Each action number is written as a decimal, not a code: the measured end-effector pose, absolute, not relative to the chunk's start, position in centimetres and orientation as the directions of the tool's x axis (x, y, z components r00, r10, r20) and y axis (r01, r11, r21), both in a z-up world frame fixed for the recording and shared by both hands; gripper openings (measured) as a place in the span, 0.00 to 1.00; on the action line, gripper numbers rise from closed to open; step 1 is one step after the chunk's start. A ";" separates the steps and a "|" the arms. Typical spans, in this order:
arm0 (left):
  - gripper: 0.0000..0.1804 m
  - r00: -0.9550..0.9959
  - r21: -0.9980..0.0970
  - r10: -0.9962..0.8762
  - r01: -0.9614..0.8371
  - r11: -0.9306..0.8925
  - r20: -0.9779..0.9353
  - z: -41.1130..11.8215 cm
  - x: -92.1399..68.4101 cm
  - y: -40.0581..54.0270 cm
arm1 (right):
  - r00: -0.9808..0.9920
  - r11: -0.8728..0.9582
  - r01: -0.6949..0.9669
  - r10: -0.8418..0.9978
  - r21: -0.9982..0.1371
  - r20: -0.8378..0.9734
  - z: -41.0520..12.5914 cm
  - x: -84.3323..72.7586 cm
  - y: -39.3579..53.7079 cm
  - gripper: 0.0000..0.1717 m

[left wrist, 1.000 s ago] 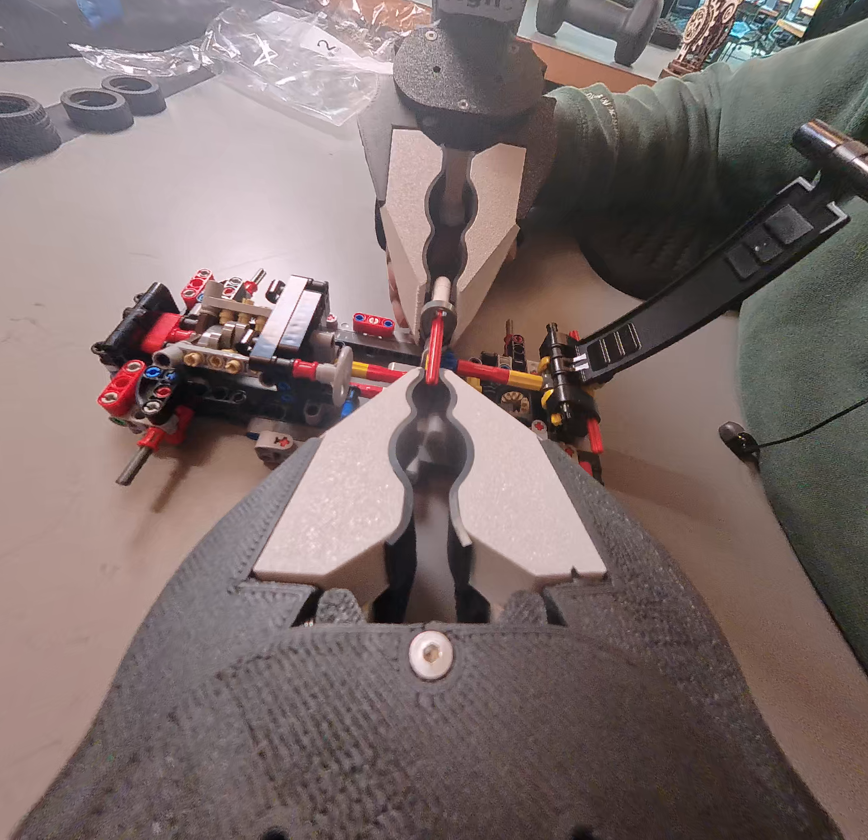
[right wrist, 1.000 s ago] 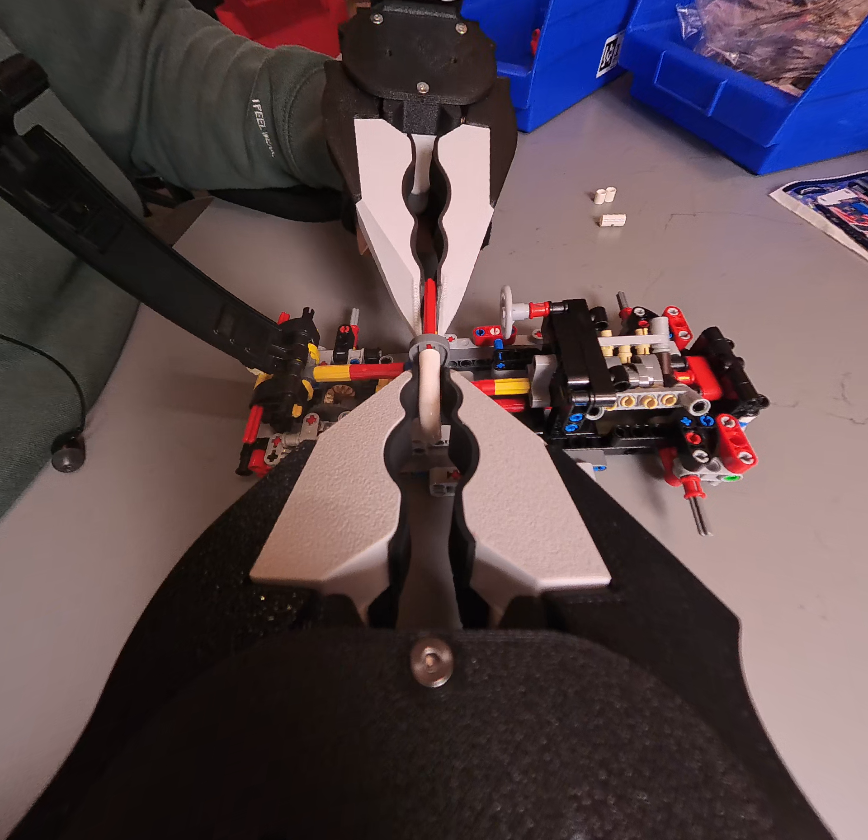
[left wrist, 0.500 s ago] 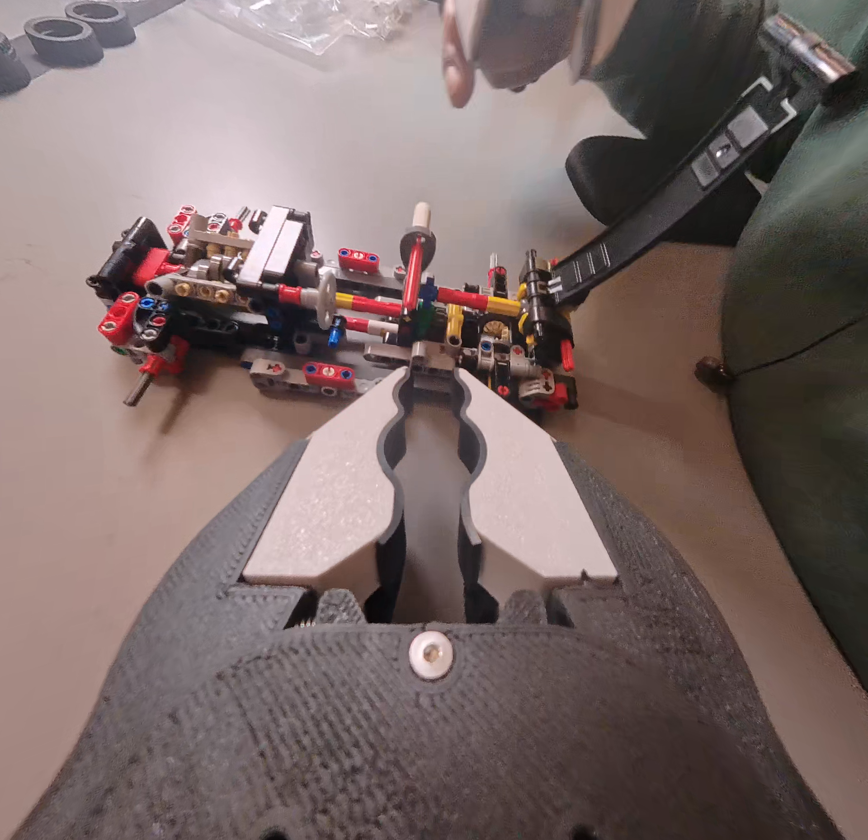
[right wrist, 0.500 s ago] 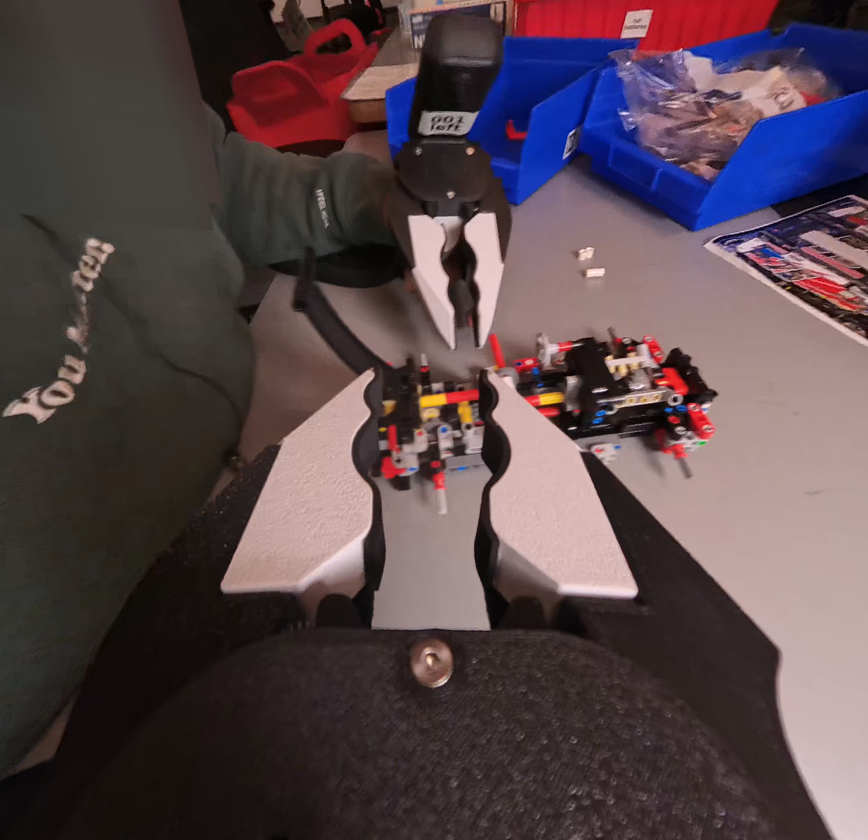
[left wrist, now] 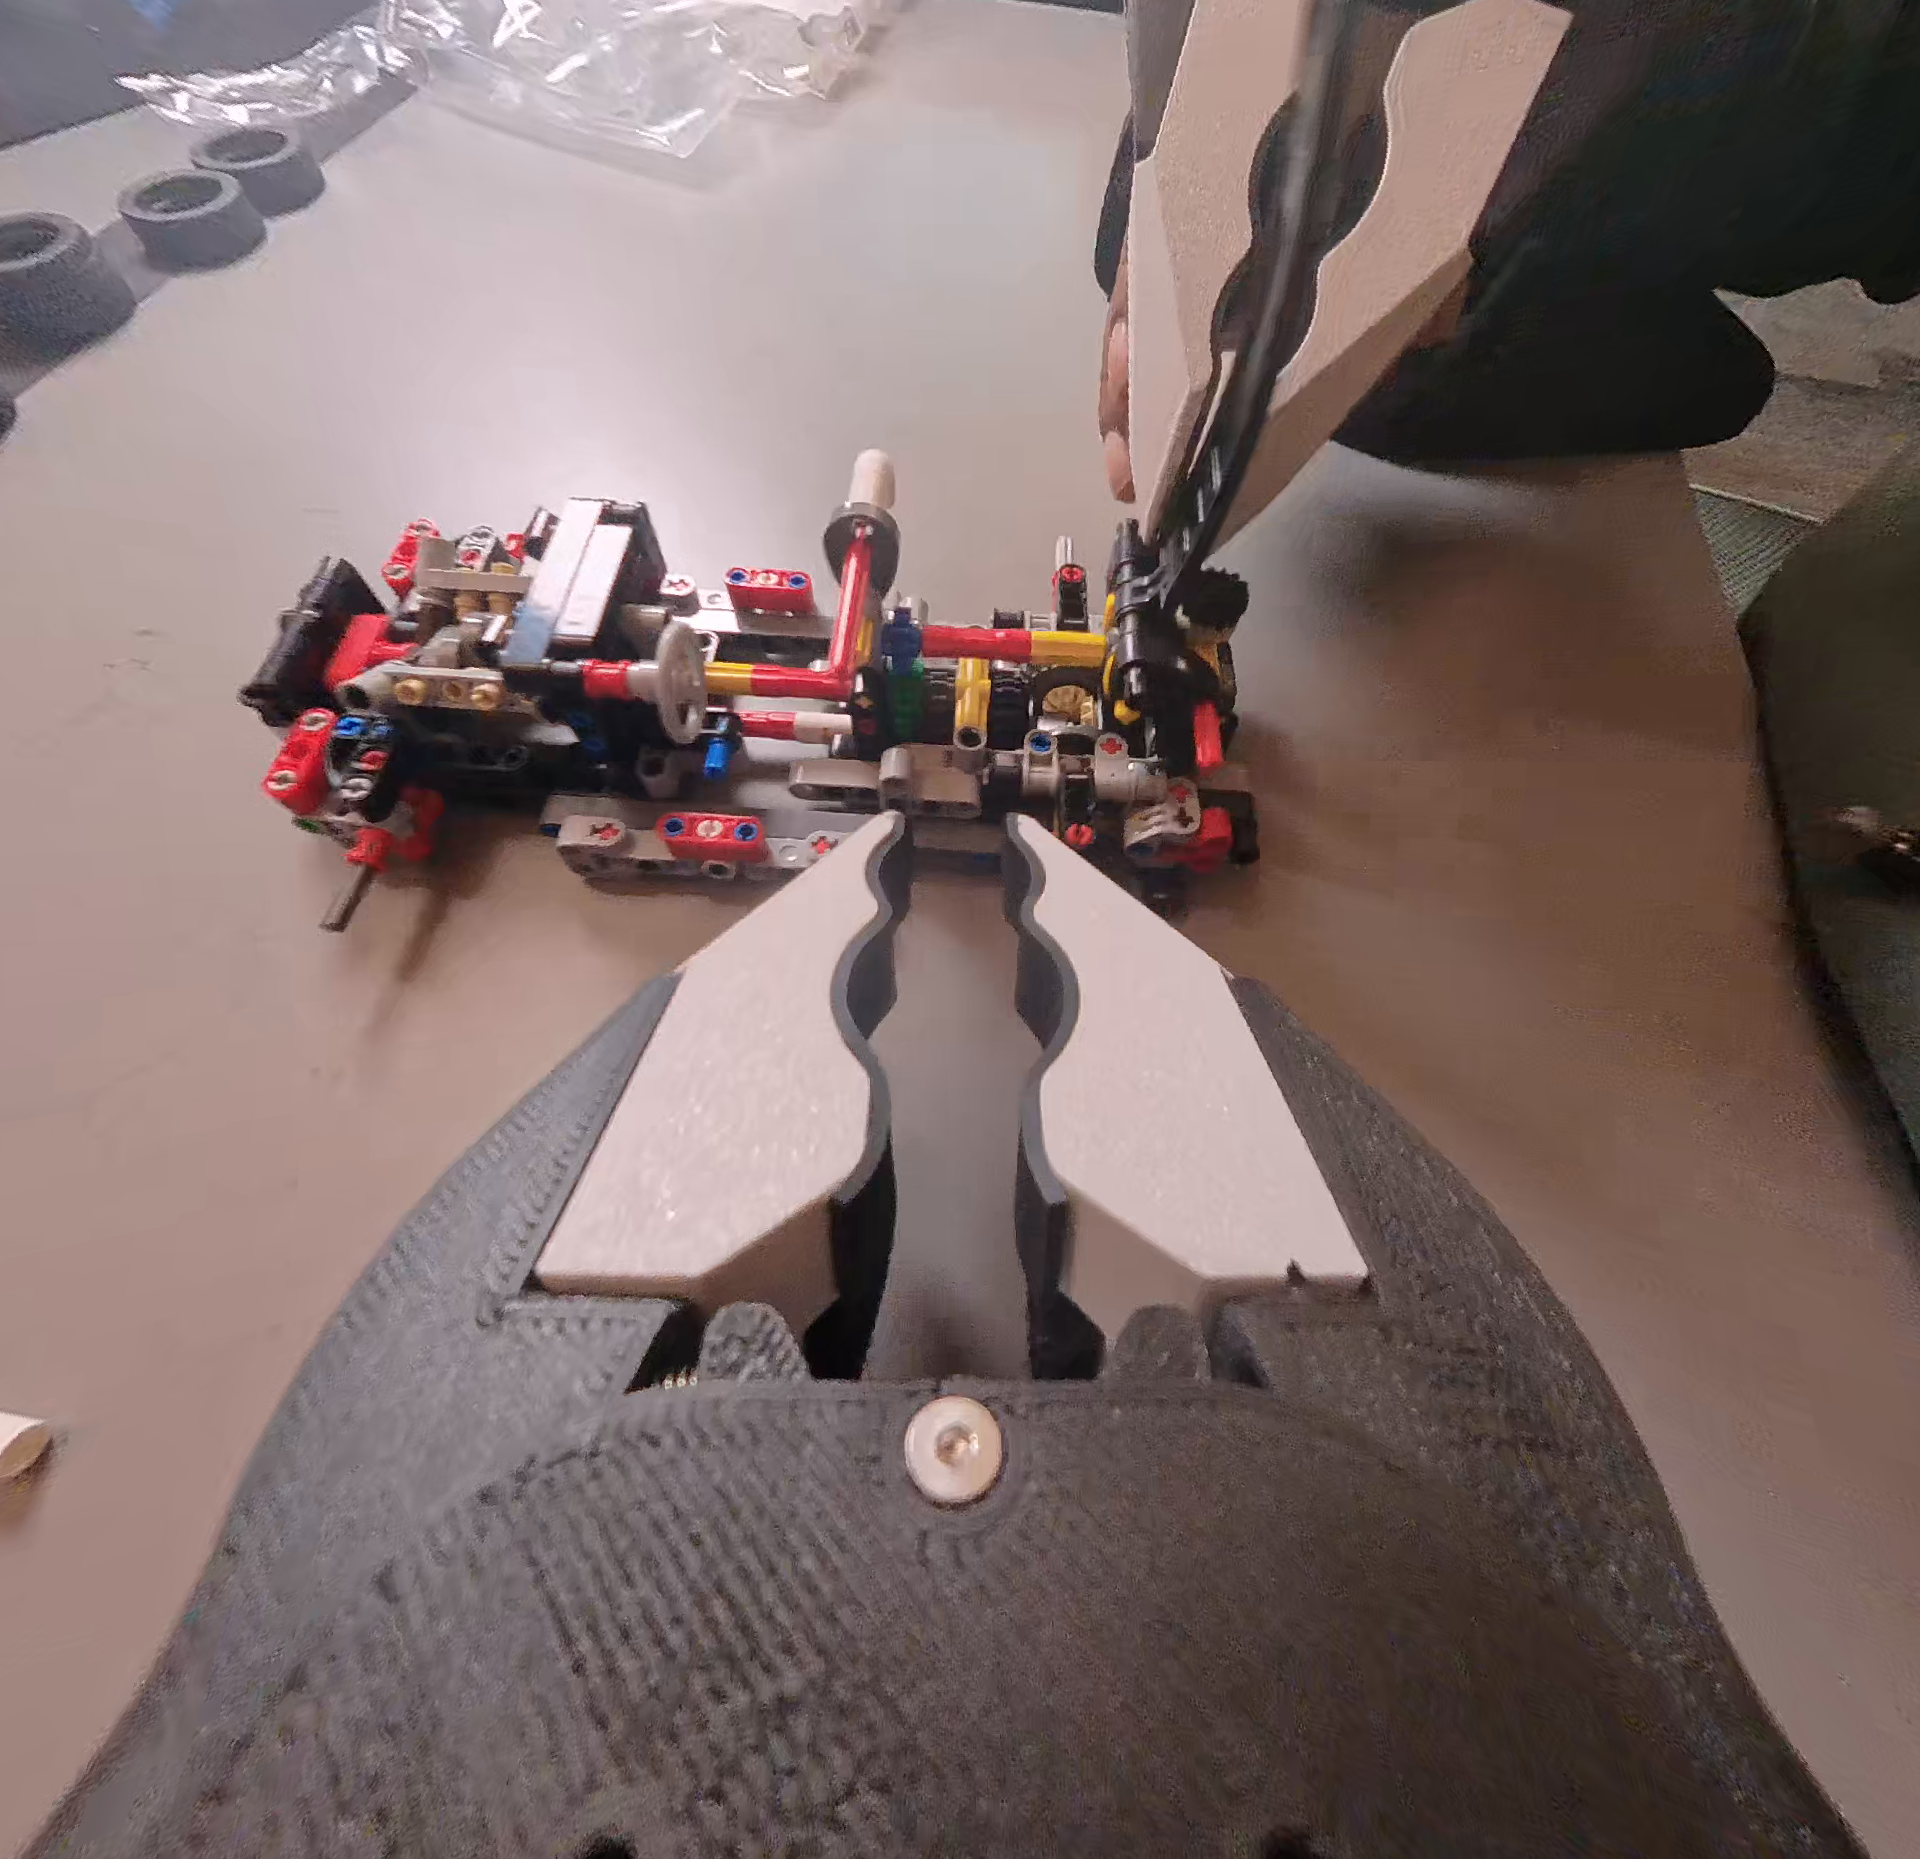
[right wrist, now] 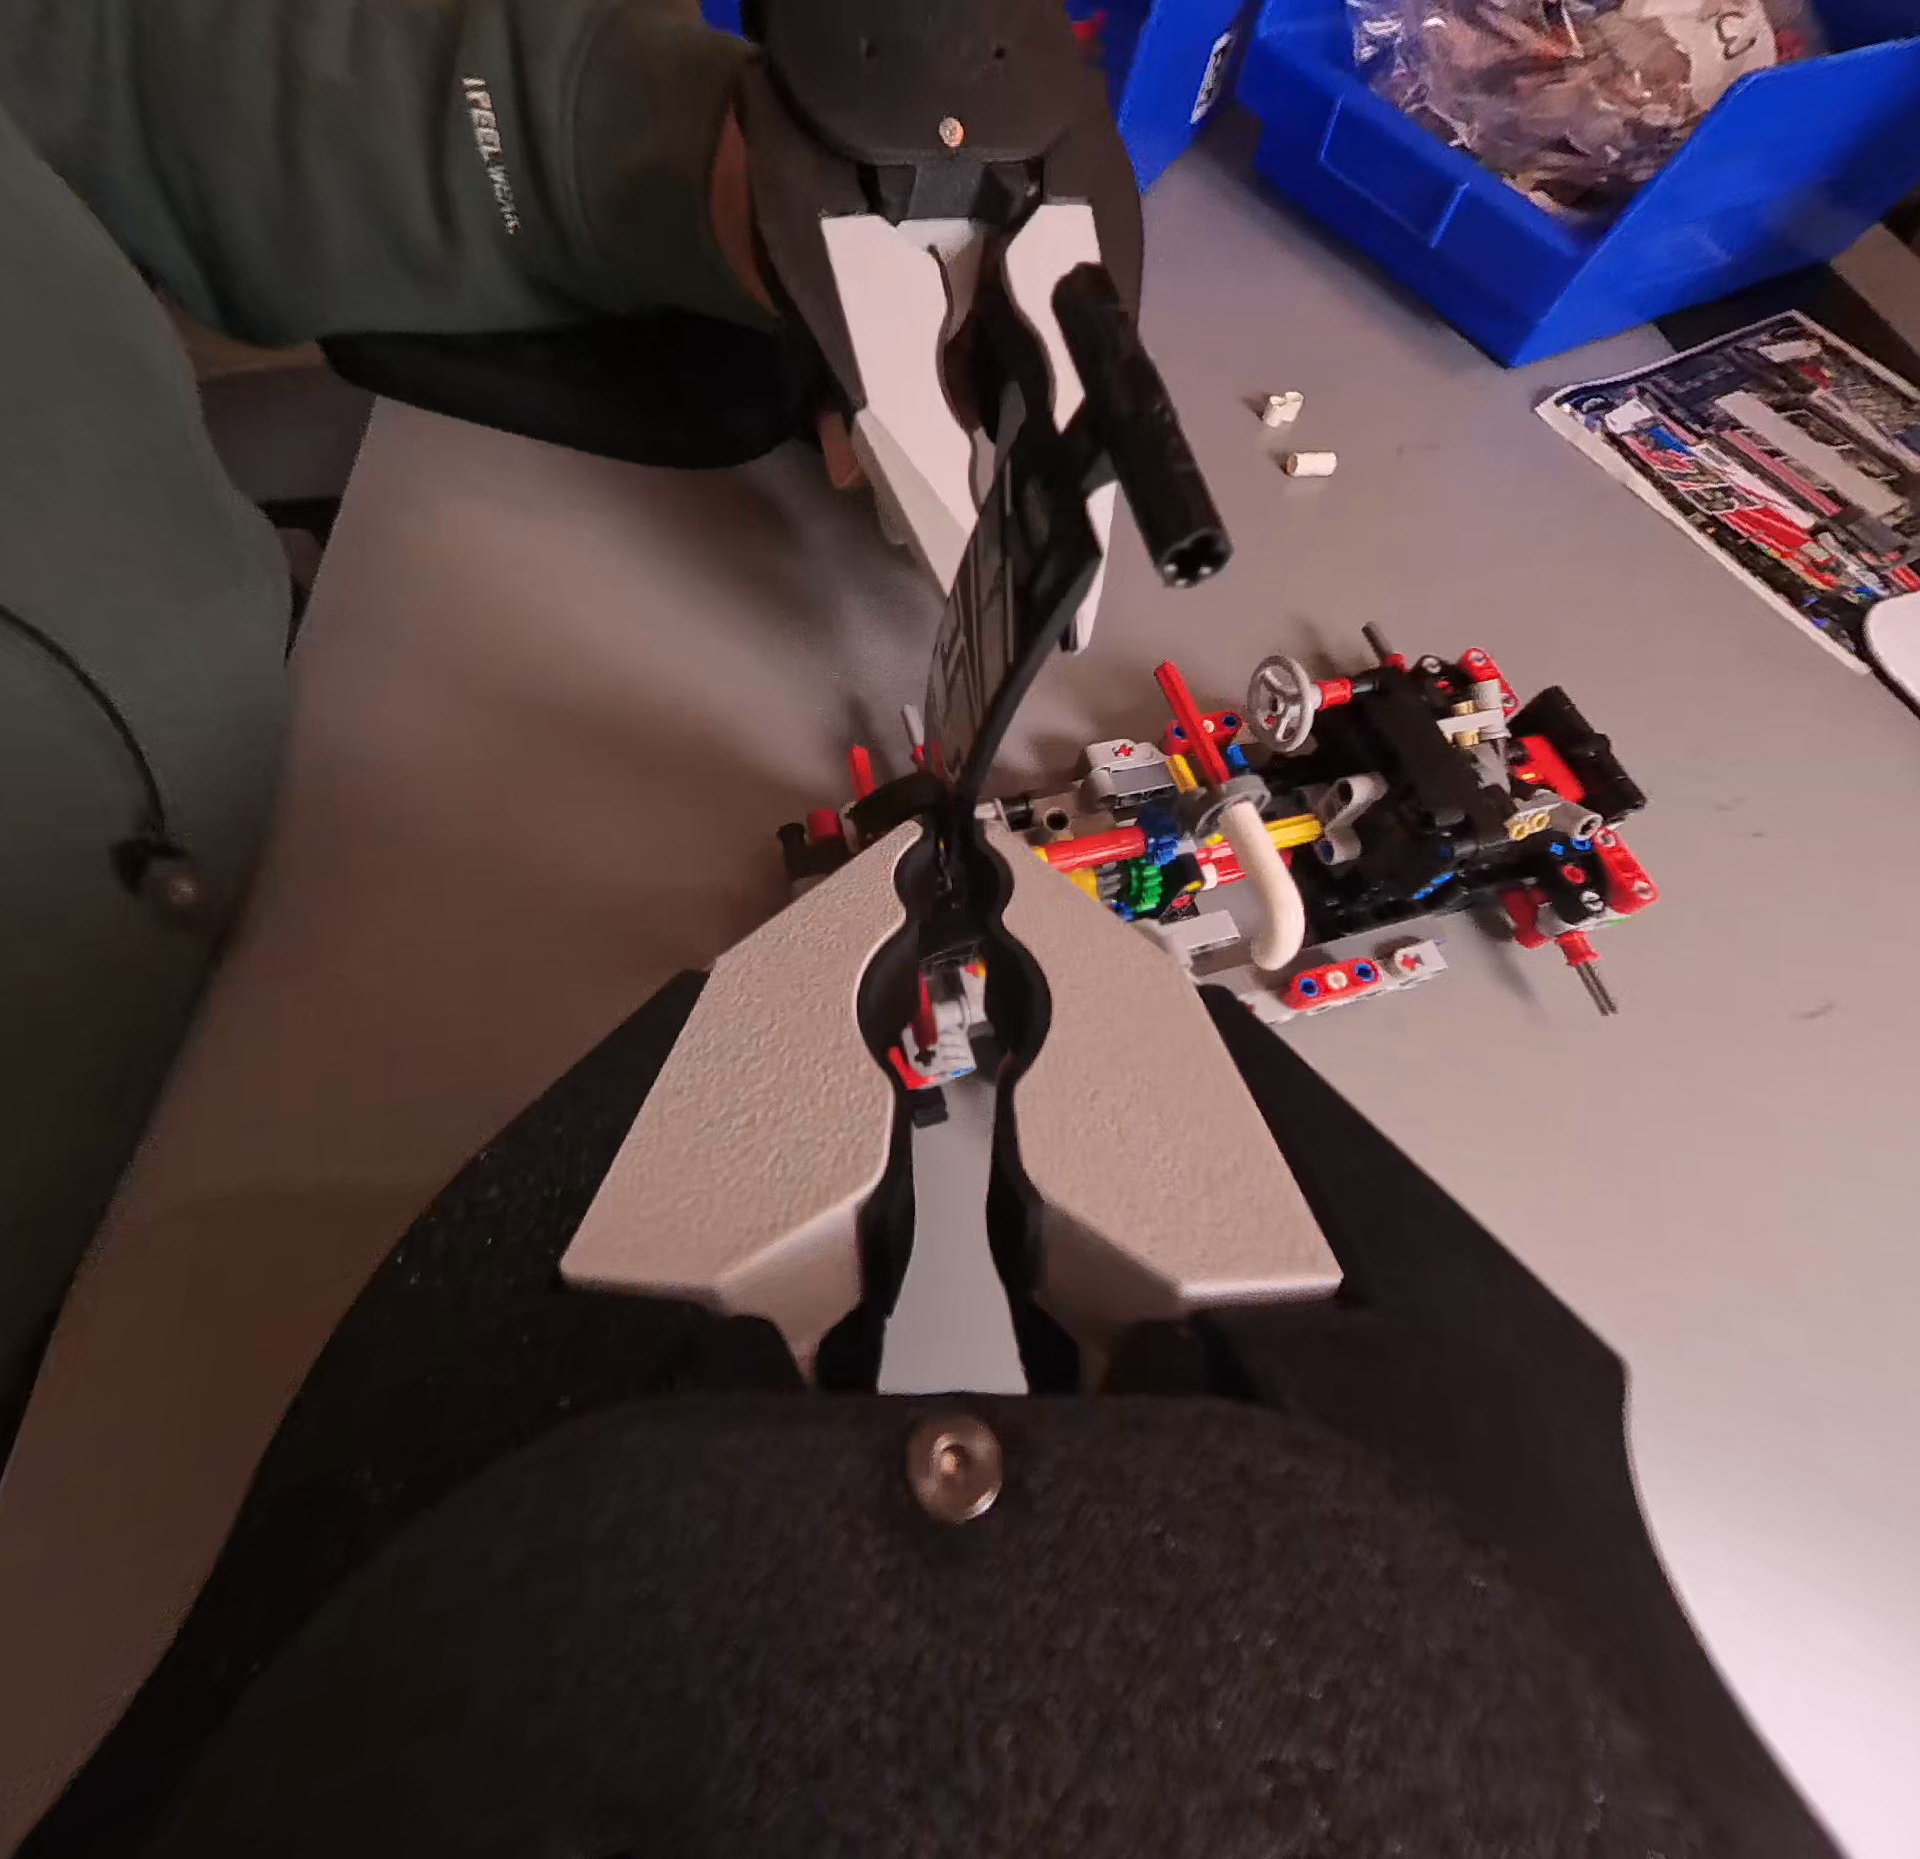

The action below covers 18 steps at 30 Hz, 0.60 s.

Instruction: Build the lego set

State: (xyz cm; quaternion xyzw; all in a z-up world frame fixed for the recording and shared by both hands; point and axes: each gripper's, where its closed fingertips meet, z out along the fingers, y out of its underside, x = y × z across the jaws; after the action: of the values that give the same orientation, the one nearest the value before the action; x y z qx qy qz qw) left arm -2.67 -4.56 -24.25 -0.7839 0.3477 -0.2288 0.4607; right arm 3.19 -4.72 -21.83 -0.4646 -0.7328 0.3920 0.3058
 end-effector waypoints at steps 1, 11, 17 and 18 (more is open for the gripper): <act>0.08 0.663 -0.887 -0.748 -0.327 -0.327 0.032 -24.0 -2.8 -4.5 | -0.393 0.268 0.445 0.916 -0.855 0.082 -21.7 3.5 -4.2 0.01; 0.08 0.682 -0.911 -0.732 -0.307 -0.275 -0.009 -23.2 -2.2 -4.4 | -0.390 0.423 0.354 0.877 -0.834 0.279 -22.1 6.0 1.0 0.02; 0.08 0.687 -0.909 -0.727 -0.307 -0.284 -0.005 -23.7 -2.0 -4.0 | -0.298 0.529 0.292 0.842 -0.796 0.450 -21.7 7.3 2.2 0.10; 0.08 0.693 -0.914 -0.721 -0.293 -0.279 -0.002 -23.4 -2.1 -3.9 | -0.316 0.505 0.309 0.854 -0.806 0.413 -21.7 7.9 2.2 0.18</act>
State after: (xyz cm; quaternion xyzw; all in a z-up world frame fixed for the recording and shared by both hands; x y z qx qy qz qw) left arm -2.08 -3.91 -23.44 -0.7707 0.3292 -0.2130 0.5023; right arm 7.95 2.21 -21.69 -0.3883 -0.7490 0.3114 0.4374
